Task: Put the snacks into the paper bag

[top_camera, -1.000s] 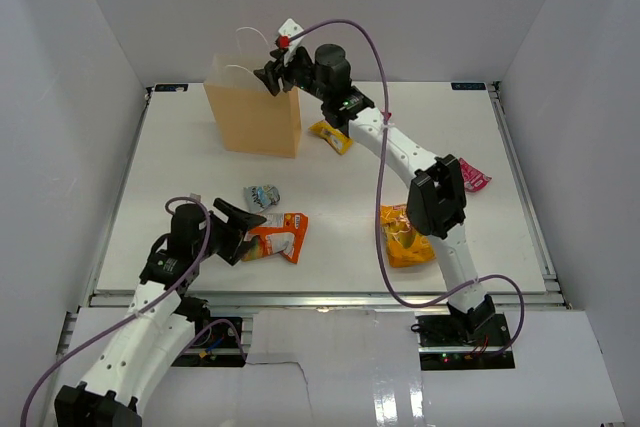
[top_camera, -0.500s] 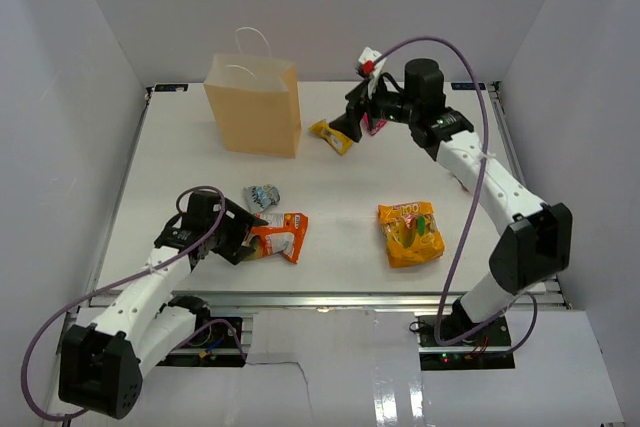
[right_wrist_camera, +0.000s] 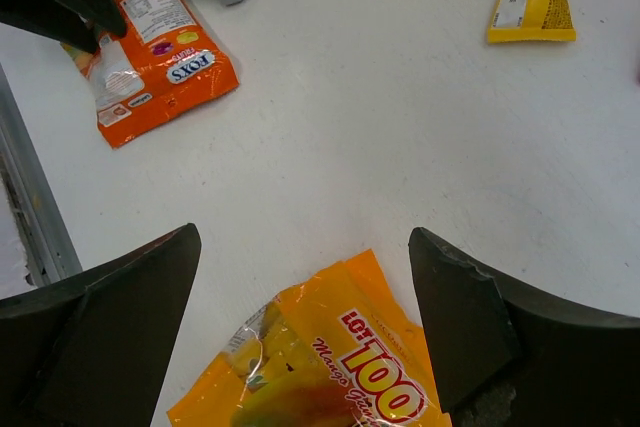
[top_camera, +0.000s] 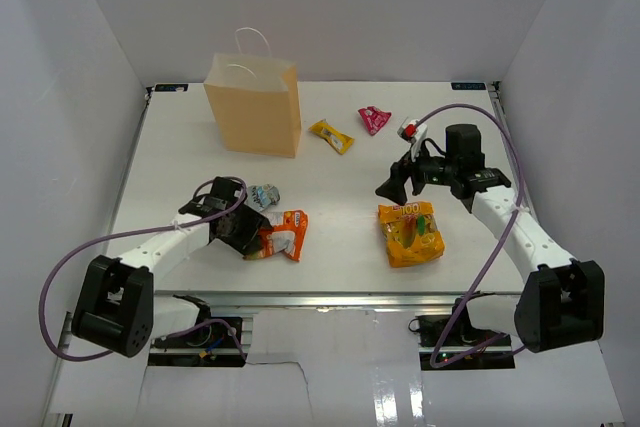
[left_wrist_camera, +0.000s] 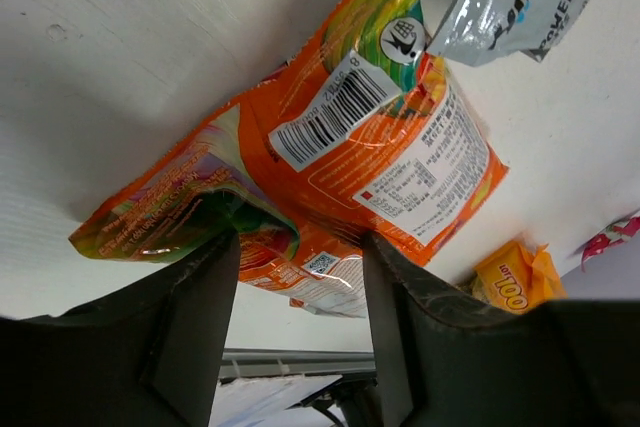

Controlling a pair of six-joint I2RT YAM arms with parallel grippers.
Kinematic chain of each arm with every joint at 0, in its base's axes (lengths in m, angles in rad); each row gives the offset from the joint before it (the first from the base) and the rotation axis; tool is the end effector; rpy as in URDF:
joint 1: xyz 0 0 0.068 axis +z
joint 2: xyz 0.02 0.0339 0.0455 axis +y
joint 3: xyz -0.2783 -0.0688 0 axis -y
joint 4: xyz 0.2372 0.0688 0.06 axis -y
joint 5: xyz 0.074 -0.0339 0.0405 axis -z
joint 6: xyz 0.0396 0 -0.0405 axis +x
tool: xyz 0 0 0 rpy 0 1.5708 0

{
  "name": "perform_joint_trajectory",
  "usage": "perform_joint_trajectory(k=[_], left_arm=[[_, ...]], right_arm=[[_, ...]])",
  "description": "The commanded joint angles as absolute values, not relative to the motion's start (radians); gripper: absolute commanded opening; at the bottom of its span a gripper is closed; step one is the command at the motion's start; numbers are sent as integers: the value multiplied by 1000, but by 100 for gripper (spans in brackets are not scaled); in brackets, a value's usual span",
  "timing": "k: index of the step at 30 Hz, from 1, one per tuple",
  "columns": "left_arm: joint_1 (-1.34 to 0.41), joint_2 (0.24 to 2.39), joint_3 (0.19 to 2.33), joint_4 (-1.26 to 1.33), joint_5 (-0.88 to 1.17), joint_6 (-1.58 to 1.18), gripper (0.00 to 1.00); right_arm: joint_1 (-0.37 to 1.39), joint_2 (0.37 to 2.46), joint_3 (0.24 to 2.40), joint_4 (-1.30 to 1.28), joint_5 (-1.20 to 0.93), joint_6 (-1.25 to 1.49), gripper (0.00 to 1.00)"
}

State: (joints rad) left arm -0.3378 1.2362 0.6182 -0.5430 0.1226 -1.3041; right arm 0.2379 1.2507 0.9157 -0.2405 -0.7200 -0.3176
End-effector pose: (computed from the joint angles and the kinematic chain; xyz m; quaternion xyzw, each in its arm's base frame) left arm 0.1888 -0.0715 0.1839 -0.4430 0.8712 -0.1895 0.0945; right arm 0.2497 0.0874 0.2999 -0.3872 0.7448 0.2915 0.4587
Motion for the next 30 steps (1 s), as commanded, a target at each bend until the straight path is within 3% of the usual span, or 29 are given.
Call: perform_joint_trajectory(k=[1,9,13,16,18,23,26,30], left_arm=[[-348,1264,623,-519,74,-1339,61],[-350,1188,540,-503,69,-1316,22],[-350,1105,522,-505,63,-1279,9],[-350,1045,517,-506,70,-1261,7],[-350,1016,522,-506,84,-1253,13],[-350,945,514,-508,172,-1296,79],[-351,925,466,-491,204,-1395,88],[-356,928,404,-425,189,-1518,90]], right_arm=[[221,1200,902,-221,-770,-308,90],[198,1167,882,-221,-795,-284,90],[190,1158,879,-221,-801,-275,90],[184,1155,880,-221,-805,-270,90],[184,1152,879,-221,-807,-268,90],[181,1150,876,-221,-811,-267,90],[181,1152,873,-218,-811,-264,90],[181,1152,868,-216,-808,-264,90]])
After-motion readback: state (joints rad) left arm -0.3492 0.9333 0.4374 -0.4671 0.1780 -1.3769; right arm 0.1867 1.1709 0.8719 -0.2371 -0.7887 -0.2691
